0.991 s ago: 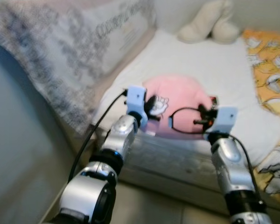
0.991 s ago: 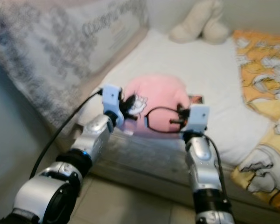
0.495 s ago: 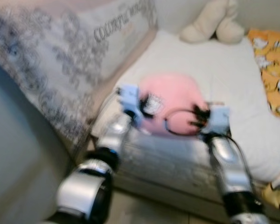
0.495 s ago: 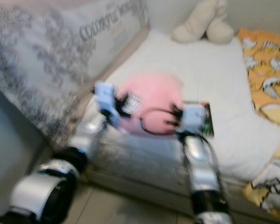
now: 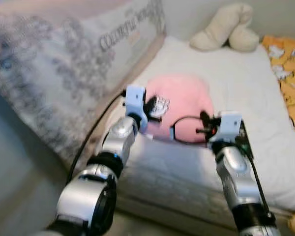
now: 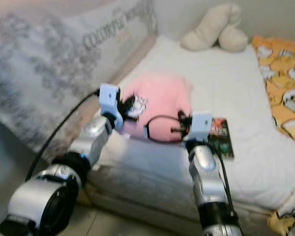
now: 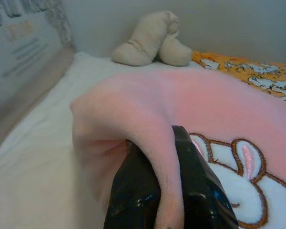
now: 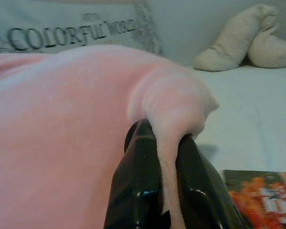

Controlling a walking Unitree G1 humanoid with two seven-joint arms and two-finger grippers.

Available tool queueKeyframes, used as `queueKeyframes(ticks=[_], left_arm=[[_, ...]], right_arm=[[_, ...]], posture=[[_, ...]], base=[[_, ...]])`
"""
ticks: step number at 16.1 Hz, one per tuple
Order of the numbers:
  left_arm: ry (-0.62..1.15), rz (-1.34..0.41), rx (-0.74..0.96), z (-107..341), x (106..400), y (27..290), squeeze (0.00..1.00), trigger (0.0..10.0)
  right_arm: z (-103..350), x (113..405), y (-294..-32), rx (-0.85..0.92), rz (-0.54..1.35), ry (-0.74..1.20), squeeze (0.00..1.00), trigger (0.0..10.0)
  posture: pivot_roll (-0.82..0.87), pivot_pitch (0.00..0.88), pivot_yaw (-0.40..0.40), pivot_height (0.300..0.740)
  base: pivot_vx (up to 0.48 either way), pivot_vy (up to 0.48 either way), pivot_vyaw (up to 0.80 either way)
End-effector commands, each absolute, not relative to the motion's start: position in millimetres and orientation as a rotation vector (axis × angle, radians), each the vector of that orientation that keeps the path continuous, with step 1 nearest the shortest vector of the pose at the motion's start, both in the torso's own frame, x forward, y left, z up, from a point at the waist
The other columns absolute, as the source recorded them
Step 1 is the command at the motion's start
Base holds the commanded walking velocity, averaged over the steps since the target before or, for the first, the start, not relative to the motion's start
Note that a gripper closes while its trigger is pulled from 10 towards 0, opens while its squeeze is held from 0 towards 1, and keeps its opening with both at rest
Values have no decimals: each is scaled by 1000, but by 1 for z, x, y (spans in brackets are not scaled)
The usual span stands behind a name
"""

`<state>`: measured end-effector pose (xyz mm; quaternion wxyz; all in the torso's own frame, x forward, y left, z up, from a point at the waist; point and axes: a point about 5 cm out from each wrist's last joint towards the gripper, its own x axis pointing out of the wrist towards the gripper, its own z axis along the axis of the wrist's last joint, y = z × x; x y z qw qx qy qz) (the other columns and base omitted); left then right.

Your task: Clean up the room

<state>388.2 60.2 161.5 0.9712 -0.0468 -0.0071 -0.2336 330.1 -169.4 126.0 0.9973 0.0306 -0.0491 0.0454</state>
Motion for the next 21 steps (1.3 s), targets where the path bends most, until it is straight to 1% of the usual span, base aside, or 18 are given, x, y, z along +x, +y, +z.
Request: queueKeyframes(ticks=[1, 6, 8, 11, 15, 16, 17, 18, 19, 21], left_arm=[[-55, -491, -87, 175, 391, 54, 0, 10000], [-52, -500, -86, 174, 390, 51, 0, 10000], [-47, -495, -94, 175, 391, 52, 0, 10000], [-43, -498, -71, 174, 392, 53, 0, 10000], [-49, -521, -77, 179, 392, 48, 0, 10000], [-56, -524, -33, 180, 392, 45, 0, 10000], [-42, -514, 1, 177, 391, 44, 0, 10000], [-39, -525, -59, 177, 391, 42, 0, 10000], [-47, -528, -74, 178, 390, 42, 0, 10000], [-41, -531, -75, 175, 389, 42, 0, 10000]], right_arm=[[137, 331, -175, 48, 73, -146, 0, 10000], [136, 329, -176, 44, 72, -144, 0, 10000], [135, 328, -176, 44, 71, -141, 0, 10000], [135, 328, -175, 43, 76, -139, 0, 10000], [137, 329, -177, 36, 79, -145, 0, 10000], [137, 329, -178, 35, 77, -145, 0, 10000], [137, 329, -179, 35, 74, -145, 0, 10000], [137, 328, -180, 35, 69, -145, 0, 10000], [136, 328, -180, 36, 66, -145, 0, 10000], [135, 326, -180, 38, 61, -142, 0, 10000]], posture=[[-19, 0, 58, 732], [-26, 0, 61, 732], [-25, 0, 60, 732], [-34, 0, 60, 732], [-44, 0, 63, 732], [-45, 0, 64, 732], [-47, 0, 66, 732], [-50, 0, 69, 732], [-50, 0, 69, 732], [-53, 0, 72, 732]], base=[[435, 0, 0], [435, 0, 0], [364, 311, 0], [0, 456, 0], [0, 444, 0], [0, 428, 0], [0, 0, 0], [0, 0, 0], [0, 0, 0], [480, 0, 0]])
